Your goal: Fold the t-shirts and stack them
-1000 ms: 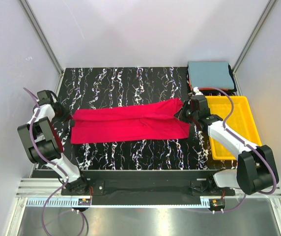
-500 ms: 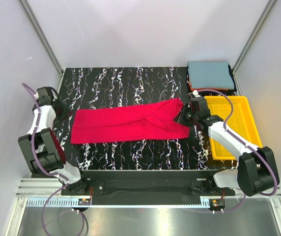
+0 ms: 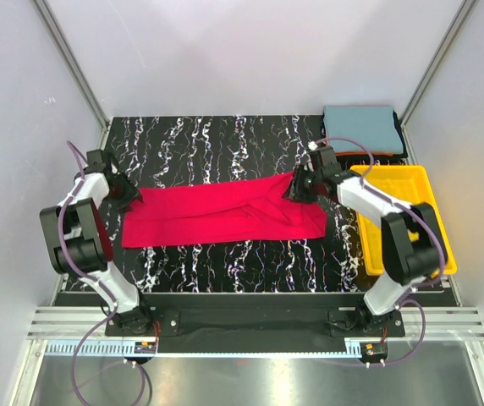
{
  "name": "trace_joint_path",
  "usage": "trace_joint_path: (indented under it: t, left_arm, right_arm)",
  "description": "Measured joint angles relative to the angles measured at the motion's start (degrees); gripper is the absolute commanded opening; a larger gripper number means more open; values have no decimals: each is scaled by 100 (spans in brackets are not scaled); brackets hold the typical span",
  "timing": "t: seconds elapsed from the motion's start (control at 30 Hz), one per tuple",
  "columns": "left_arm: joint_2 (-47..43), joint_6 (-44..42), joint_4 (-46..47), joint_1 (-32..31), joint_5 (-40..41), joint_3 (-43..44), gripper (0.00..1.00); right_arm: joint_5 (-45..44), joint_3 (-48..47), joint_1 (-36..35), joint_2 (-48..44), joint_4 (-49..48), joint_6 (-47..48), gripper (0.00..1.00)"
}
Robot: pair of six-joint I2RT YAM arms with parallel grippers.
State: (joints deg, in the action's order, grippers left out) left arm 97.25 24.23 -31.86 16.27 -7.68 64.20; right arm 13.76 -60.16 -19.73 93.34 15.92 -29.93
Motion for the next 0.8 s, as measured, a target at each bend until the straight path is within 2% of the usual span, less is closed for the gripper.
trace_joint_path:
  t: [0.23, 0.4, 0.73, 0.8]
  left_arm:
    - [870, -70, -9, 101, 195, 485, 45]
    - [1060, -92, -83, 120, 326, 772, 44]
    - [1097, -313, -120, 120, 299, 828, 44]
    - [1123, -358, -127, 120, 289, 857, 39]
  right_arm:
    - [710, -1029, -17, 1154, 107, 625, 46]
    - [1165, -1655, -90, 1838, 157, 984, 47]
    - [1290, -2142, -439, 2433, 214, 1650, 50]
    - [1287, -2151, -439, 2500, 251, 1694, 50]
